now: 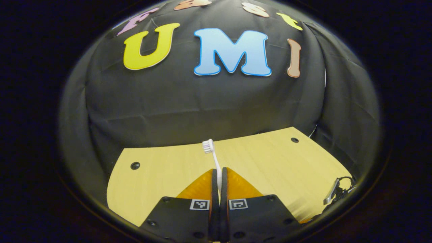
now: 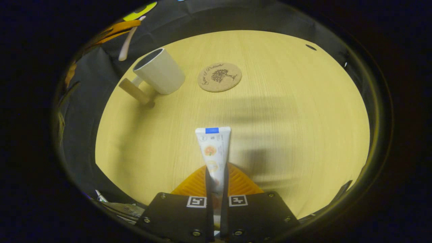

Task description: Put the toothbrush and toothpaste on the desktop into the cup, then pick up the cup and place it on the coaster on the desktop.

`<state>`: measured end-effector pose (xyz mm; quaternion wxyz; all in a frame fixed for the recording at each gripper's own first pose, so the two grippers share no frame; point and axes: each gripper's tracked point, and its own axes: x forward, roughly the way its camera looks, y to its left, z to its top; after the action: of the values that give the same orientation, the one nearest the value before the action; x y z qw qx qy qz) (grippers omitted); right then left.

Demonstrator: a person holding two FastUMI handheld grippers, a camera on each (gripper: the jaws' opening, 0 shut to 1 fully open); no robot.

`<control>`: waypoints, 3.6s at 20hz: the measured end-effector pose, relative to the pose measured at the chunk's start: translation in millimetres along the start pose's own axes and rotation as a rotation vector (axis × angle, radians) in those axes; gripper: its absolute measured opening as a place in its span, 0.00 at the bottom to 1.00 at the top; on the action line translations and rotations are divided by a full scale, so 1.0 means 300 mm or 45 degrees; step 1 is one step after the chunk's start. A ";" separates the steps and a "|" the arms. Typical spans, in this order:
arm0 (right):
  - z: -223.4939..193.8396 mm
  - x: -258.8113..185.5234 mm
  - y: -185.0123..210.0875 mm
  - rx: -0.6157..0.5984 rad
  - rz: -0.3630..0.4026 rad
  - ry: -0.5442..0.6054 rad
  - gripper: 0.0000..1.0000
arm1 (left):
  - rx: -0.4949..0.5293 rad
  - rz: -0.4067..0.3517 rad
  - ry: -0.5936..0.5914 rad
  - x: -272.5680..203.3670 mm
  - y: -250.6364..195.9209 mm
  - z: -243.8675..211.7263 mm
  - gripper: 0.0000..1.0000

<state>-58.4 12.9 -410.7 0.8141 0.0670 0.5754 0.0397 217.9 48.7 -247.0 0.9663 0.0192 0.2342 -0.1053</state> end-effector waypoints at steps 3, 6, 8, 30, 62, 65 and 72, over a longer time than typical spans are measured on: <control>0.002 0.011 -0.004 0.011 0.017 -0.026 0.10 | -0.025 -0.004 -0.008 0.069 -0.004 -0.025 0.07; 0.001 0.009 -0.006 0.048 0.043 -0.046 0.10 | -0.012 0.000 0.017 0.113 -0.014 -0.089 0.13; 0.002 0.008 -0.006 0.070 0.056 -0.057 0.10 | 0.011 0.018 0.028 0.126 -0.010 -0.130 0.07; 0.261 -0.143 0.042 0.153 0.048 -0.249 0.09 | 0.045 0.066 0.158 -0.038 0.060 -0.341 0.34; 1.007 -0.065 0.437 0.093 0.154 -0.883 0.08 | -0.161 0.526 0.277 -0.915 0.756 -0.659 0.44; 0.981 -0.036 0.426 0.046 0.105 -0.917 0.08 | -0.170 0.517 0.277 -0.906 0.741 -0.638 0.44; 0.893 -0.081 0.437 0.003 0.128 -0.922 0.21 | -0.136 0.403 0.254 -0.800 0.588 -0.594 0.44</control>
<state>187.5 122.0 -279.6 0.9620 0.1060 0.2461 0.0527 -32.8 283.2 -298.0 0.9424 0.0150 0.3282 0.0630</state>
